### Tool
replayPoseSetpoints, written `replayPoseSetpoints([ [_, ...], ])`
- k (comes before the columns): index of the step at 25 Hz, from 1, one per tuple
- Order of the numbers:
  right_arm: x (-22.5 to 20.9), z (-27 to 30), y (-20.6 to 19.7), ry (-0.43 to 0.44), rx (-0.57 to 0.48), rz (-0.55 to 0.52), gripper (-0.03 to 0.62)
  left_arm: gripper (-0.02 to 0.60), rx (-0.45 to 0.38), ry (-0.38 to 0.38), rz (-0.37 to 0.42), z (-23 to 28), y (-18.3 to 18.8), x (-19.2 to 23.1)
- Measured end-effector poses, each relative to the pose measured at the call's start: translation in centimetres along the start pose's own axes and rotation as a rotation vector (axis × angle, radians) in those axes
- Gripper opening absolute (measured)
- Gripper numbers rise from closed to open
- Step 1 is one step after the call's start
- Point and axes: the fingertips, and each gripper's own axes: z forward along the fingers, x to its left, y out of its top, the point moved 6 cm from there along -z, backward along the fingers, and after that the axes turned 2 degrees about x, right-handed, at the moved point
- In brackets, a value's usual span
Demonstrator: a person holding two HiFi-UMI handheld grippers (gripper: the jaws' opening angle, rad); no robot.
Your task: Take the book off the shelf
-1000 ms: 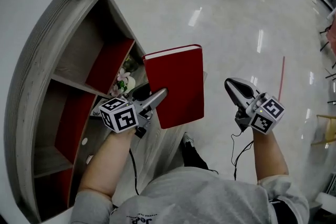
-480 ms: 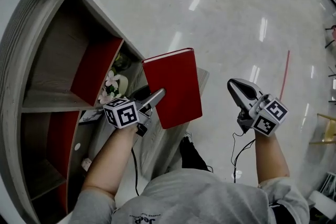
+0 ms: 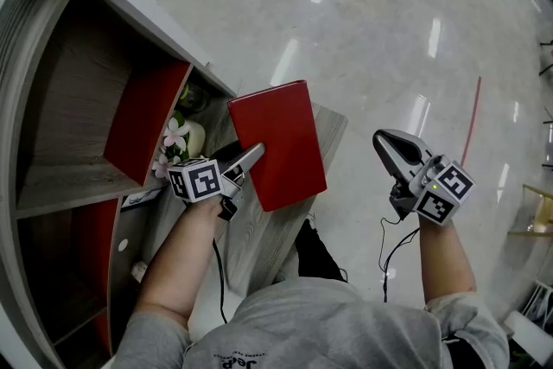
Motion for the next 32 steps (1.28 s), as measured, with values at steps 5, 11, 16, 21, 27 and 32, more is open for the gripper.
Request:
replayPoseSetpoints([
  [5,-0.3,0.9,-0.6,0.01,0.014,0.011,0.035,0.29,0.026,0.032,-0.05,0.3,0.1,1.6],
  [11,-0.4,1.7,-0.8,0.022,0.021,0.017,0.035,0.293,0.06,0.064,-0.138,0.9,-0.1,3.1],
  [16,-0.7,1.8,-1.1,0.023,0.026,0.025,0.036,0.295,0.092,0.102,-0.186,1.5,-0.3,3.9],
  [21,-1.0,2.0,-1.4,0.026,0.029,0.033,0.035,0.295,0.128,0.132,-0.201,2.3,-0.5,4.5],
  [27,-1.6,2.2,-1.6,0.023,0.028,0.042,0.035,0.298,0.148,0.14,-0.201,3.0,-0.3,4.8],
  [32,-1.8,2.6,-1.9,0.028,0.036,0.045,0.035,0.316,0.147,0.196,-0.182,3.0,-0.6,5.7],
])
